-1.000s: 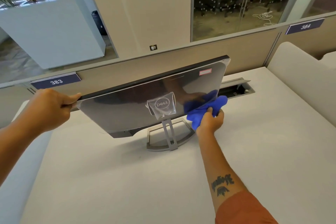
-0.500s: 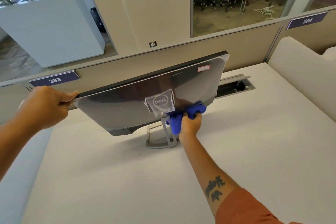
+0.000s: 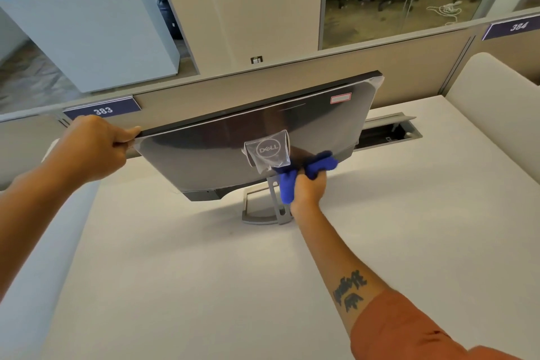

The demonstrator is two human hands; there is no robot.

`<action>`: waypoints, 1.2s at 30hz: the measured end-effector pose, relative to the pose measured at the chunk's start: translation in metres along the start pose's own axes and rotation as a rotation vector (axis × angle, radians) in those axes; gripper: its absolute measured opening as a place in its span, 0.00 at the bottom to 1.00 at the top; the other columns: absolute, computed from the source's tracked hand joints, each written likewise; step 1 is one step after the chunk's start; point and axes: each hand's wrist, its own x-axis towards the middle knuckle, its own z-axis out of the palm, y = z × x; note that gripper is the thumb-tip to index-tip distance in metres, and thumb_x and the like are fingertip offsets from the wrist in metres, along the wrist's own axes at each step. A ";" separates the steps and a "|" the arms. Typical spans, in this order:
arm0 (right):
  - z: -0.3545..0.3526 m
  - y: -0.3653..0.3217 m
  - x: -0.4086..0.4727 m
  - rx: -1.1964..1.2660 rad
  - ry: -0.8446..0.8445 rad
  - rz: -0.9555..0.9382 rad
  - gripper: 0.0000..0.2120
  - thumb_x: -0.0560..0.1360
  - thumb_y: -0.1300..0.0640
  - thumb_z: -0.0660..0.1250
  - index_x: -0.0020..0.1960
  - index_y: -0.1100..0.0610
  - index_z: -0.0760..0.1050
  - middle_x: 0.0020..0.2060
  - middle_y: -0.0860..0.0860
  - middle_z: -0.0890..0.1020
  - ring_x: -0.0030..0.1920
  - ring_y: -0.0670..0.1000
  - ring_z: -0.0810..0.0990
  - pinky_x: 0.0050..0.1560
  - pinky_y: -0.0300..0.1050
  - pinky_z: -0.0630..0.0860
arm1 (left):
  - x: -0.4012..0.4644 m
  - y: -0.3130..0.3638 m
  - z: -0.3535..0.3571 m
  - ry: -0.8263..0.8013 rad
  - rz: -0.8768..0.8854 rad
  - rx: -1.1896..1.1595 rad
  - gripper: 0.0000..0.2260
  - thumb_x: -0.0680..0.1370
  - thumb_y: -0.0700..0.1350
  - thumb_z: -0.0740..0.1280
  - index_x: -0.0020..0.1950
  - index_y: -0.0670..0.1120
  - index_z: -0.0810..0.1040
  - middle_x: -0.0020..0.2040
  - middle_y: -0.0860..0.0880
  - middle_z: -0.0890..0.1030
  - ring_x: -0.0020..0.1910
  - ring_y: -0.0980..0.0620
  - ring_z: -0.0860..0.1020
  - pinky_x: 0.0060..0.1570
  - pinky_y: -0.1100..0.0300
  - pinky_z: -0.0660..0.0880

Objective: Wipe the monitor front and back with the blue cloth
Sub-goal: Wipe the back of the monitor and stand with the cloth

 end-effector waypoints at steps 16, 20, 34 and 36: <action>-0.042 -0.019 -0.012 -0.214 0.017 -0.217 0.16 0.79 0.65 0.71 0.66 0.60 0.76 0.58 0.58 0.84 0.57 0.60 0.85 0.64 0.62 0.82 | -0.008 0.016 -0.009 0.005 0.025 -0.003 0.09 0.77 0.36 0.69 0.54 0.41 0.87 0.24 0.60 0.68 0.23 0.57 0.68 0.31 0.69 0.64; -0.016 0.008 -0.042 -0.327 -0.084 -0.410 0.18 0.79 0.62 0.74 0.65 0.57 0.73 0.54 0.50 0.83 0.53 0.51 0.84 0.58 0.47 0.82 | -0.006 0.012 -0.004 0.013 0.038 -0.015 0.09 0.77 0.35 0.69 0.53 0.41 0.87 0.24 0.58 0.70 0.23 0.56 0.68 0.32 0.71 0.65; 0.015 0.058 -0.080 -0.234 0.020 -0.223 0.22 0.82 0.63 0.69 0.75 0.57 0.71 0.66 0.56 0.82 0.62 0.55 0.82 0.66 0.50 0.80 | -0.009 -0.005 -0.003 0.047 0.213 -0.123 0.10 0.79 0.38 0.67 0.56 0.41 0.86 0.27 0.46 0.77 0.22 0.51 0.70 0.27 0.66 0.66; 0.034 0.057 -0.091 -0.248 -0.041 -0.286 0.17 0.81 0.61 0.71 0.68 0.58 0.74 0.60 0.53 0.84 0.59 0.53 0.84 0.63 0.47 0.82 | -0.007 -0.009 0.000 0.057 0.237 -0.146 0.10 0.78 0.38 0.67 0.55 0.41 0.86 0.26 0.48 0.75 0.21 0.53 0.69 0.27 0.67 0.64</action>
